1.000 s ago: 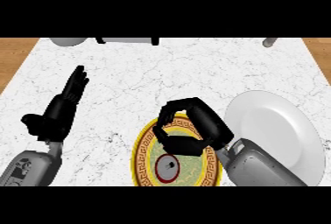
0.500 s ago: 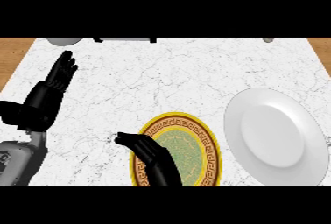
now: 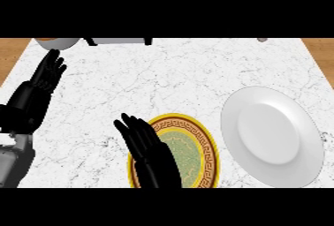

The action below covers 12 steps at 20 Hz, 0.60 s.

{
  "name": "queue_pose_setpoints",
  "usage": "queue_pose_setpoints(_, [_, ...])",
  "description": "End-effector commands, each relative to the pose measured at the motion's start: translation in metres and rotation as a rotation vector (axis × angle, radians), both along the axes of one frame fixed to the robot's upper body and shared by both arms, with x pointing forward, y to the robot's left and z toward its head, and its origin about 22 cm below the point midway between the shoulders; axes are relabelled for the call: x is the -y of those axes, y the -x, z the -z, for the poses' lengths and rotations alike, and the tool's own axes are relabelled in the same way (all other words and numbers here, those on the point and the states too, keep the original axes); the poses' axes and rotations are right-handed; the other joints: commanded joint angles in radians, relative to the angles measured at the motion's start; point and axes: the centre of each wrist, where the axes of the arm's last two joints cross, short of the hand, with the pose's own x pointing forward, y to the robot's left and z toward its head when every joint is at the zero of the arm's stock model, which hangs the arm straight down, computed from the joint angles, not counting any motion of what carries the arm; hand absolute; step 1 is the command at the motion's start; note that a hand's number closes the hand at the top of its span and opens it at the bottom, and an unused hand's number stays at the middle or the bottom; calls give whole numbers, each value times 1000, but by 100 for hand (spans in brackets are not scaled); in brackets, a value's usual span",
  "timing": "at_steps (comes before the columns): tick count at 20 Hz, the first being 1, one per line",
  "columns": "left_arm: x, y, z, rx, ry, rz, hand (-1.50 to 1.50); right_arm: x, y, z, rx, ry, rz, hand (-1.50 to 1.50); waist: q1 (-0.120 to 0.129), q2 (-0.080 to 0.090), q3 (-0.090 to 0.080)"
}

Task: Pick the can from the plate and place it in the plate

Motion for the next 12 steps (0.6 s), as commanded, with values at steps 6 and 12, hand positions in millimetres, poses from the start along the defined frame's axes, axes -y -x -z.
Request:
queue_pose_setpoints(6, [1,4,1,2,0,12,0,-7,-7,-28,-278,592,76,-150,11,3,-2])
queue_pose_setpoints(12, [15,0,-5,1,11,10,0,-16,3,-56,-463,762,41,-150,9,8,2])
